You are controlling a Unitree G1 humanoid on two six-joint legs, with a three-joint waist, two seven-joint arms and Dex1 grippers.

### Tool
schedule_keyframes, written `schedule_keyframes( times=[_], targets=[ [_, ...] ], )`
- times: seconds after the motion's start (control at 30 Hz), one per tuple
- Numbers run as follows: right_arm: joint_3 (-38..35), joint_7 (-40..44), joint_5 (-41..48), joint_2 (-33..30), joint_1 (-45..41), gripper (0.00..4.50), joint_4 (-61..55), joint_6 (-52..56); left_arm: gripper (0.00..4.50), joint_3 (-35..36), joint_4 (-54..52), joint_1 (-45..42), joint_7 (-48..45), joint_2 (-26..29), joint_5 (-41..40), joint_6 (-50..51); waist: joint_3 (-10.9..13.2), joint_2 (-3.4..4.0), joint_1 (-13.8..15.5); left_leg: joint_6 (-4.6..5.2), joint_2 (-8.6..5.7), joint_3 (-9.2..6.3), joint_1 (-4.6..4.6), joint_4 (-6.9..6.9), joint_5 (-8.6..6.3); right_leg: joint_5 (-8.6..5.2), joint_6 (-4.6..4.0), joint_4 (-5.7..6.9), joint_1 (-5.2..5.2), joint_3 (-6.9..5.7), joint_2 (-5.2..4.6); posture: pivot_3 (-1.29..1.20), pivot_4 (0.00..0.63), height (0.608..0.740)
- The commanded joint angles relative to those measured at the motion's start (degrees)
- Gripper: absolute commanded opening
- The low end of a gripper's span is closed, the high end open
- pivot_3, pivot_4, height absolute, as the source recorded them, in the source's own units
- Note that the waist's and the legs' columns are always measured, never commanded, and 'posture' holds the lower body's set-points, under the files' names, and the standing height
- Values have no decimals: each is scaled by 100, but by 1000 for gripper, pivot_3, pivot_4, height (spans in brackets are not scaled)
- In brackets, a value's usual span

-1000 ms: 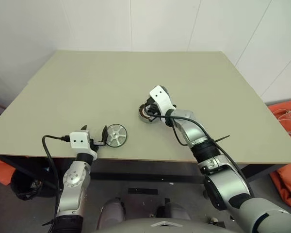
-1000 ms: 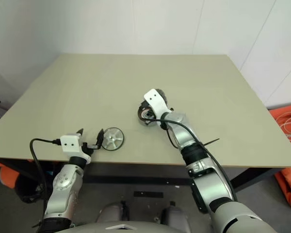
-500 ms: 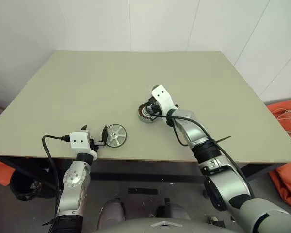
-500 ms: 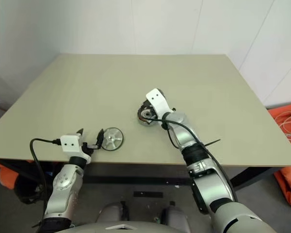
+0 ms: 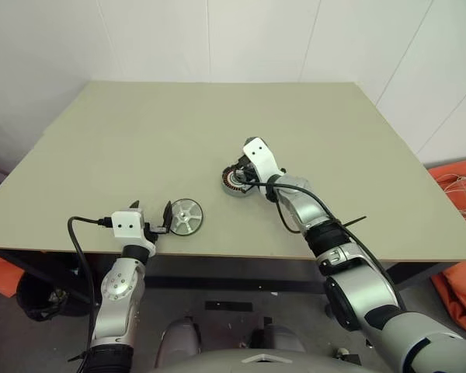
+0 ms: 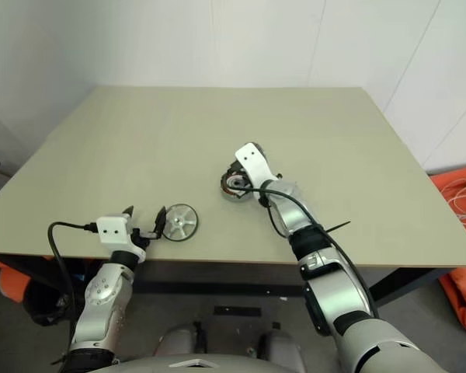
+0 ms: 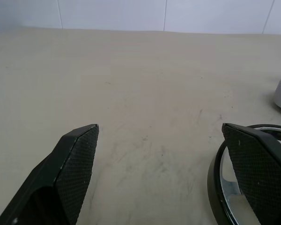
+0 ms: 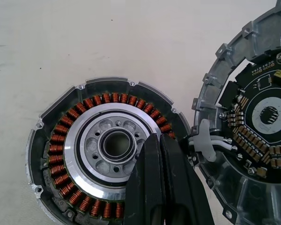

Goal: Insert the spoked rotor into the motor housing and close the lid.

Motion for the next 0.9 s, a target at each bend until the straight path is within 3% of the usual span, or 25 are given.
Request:
schedule_keyframes(
  times=[0.03, 0.9],
  targets=[
    [-97, 58, 107, 65, -202, 13, -224, -114, 4500, -1, -166, -2, -19, 8, -6, -67, 0, 0, 0, 0, 0, 0, 0, 0, 0, 0, 0, 0, 0, 0, 0, 0, 0, 740],
    [1, 237, 91, 119, -39, 13, -282, -43, 4500, -21, -209, 22, 15, -17, 2, -51, 0, 0, -3, 0, 0, 0, 0, 0, 0, -1, -1, 0, 0, 0, 0, 0, 0, 740]
  ],
)
